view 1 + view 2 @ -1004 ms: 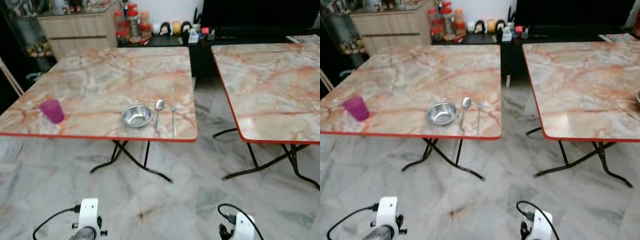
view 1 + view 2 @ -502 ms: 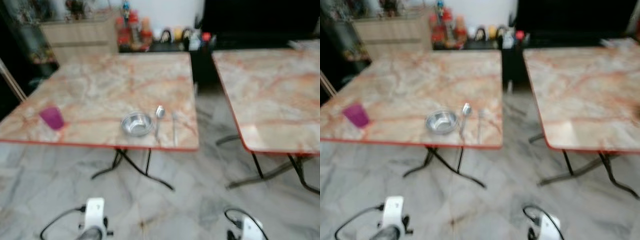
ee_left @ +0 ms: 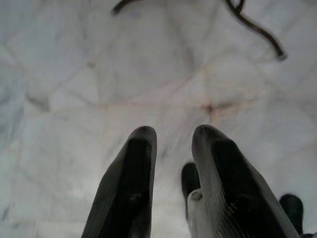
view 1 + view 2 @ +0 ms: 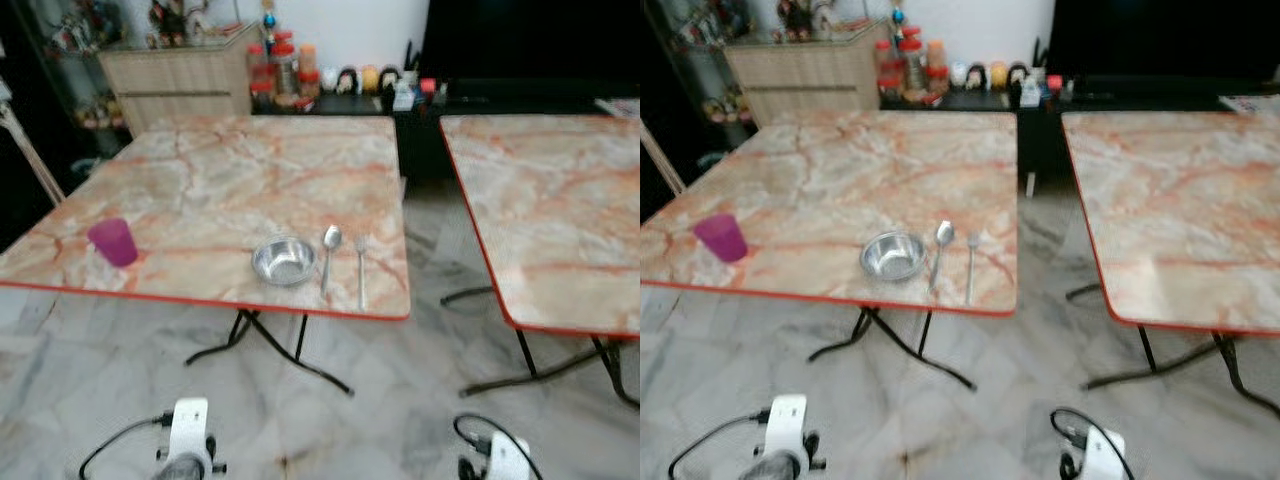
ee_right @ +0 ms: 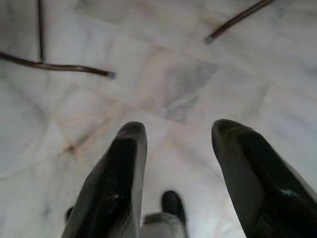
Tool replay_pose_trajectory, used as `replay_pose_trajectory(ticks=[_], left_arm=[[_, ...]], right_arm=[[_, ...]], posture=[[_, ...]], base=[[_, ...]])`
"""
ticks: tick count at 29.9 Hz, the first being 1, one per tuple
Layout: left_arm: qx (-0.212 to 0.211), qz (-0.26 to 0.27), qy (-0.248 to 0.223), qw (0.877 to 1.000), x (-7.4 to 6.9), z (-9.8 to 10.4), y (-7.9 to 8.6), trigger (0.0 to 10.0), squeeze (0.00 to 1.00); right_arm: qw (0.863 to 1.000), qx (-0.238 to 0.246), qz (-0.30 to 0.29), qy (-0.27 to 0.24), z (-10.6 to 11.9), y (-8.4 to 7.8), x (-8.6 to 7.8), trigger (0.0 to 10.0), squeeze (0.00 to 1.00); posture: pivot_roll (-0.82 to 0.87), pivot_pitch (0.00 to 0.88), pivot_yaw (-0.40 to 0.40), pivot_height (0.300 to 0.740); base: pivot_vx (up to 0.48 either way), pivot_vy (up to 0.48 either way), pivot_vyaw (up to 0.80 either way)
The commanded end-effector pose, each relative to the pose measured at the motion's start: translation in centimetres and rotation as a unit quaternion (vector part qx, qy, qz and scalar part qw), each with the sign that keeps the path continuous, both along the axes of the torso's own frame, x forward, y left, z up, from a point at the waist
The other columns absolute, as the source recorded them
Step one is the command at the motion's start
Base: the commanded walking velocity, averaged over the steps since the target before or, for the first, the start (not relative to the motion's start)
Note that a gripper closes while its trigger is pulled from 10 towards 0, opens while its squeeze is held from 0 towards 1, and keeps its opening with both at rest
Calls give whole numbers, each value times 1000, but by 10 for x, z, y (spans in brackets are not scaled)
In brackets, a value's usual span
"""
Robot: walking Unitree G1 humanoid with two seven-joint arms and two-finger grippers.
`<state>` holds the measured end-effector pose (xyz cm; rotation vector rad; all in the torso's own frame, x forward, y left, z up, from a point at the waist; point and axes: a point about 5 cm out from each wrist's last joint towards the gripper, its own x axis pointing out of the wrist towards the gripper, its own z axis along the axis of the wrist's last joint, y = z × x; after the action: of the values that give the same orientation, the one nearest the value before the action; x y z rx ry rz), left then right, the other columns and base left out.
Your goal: Setting the table
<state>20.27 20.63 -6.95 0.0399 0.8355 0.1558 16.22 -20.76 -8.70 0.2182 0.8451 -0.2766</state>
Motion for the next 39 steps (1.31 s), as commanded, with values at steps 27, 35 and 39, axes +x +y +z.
replay_pose_trajectory(ticks=[27, 35, 39], left_arm=[[-13, -9, -13, 1000, 5, 3, -2, 10000, 0], [7, 31, -17, 999, -10, 0, 17, 10000, 0], [35, 77, -25, 996, -24, -1, 34, 10000, 0]], right_arm=[[1000, 5, 5, 2, 0, 5, 2, 10000, 0], [1000, 5, 13, 6, -1, 7, 2, 10000, 0], [1000, 5, 15, 6, -1, 8, 2, 10000, 0]], posture=[[-25, 0, 11, 728], [-7, 0, 9, 728], [3, 0, 5, 728]], base=[[274, 0, -144], [0, 0, 0], [0, 0, 0]])
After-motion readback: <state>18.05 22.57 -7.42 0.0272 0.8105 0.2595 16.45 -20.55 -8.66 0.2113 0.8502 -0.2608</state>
